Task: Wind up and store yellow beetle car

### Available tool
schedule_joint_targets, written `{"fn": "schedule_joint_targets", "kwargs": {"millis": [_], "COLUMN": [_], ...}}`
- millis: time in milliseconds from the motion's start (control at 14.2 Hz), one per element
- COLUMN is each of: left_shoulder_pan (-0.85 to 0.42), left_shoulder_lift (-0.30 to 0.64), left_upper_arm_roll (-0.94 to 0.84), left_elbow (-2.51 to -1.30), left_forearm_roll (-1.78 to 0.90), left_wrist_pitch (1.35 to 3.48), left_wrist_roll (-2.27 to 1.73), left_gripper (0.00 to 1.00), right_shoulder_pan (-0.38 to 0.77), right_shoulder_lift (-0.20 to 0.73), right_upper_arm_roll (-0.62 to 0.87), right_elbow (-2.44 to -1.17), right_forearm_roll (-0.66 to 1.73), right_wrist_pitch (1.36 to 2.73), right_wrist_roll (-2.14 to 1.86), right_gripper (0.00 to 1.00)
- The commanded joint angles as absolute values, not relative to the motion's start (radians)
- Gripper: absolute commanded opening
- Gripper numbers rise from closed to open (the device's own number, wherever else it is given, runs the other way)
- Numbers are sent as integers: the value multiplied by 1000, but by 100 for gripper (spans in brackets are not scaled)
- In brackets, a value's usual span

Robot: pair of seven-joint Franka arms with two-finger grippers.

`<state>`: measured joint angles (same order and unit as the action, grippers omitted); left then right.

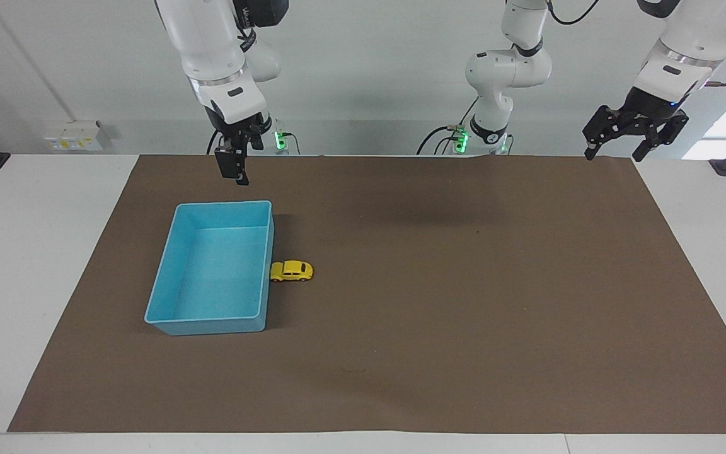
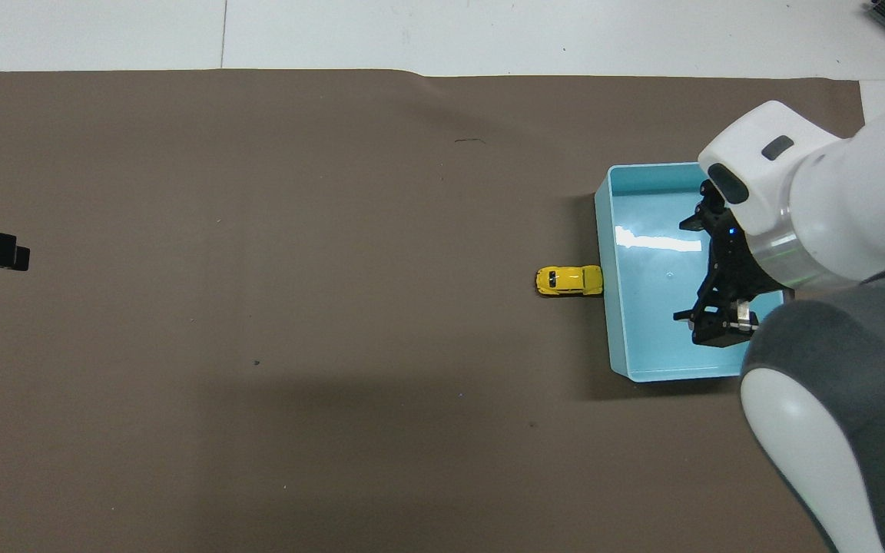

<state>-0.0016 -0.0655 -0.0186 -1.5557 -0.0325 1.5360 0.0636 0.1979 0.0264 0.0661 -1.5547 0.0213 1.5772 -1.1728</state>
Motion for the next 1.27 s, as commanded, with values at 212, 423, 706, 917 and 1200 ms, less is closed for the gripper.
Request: {"fn": "schedule_joint_targets", "kwargs": {"millis": [212, 423, 706, 917, 1200], "left_shoulder_pan": [-5, -8, -6, -8, -8], "left_shoulder_lift": [-94, -95, -87, -94, -91], "left_upper_arm_roll": [-26, -26, -29, -31, -31], "left_elbow": [-1609, -1614, -1597, -1611, -1600], "left_forearm_roll": [-23, -25, -29, -31, -34], "left_wrist_pitch": [1512, 1514, 1513, 1513, 1513], "left_wrist_roll": [87, 86, 71, 71, 72], "left_gripper": [100, 100, 100, 100, 100], "right_shoulder_pan": [213, 213, 221, 232, 230], "right_shoulder_lift": [74, 93, 120, 138, 140], "right_upper_arm_roll": [74, 74, 74, 75, 74], "right_elbow": [-1563, -1565, -1566, -1586, -1634], "right_forearm_roll": [9, 9, 20, 21, 23], "right_wrist_pitch": [1641, 1652, 1683, 1727, 1752], "right_wrist_roll": [-1278, -1292, -1293, -1296, -1327], "right_gripper": [100, 100, 100, 100, 100]}}
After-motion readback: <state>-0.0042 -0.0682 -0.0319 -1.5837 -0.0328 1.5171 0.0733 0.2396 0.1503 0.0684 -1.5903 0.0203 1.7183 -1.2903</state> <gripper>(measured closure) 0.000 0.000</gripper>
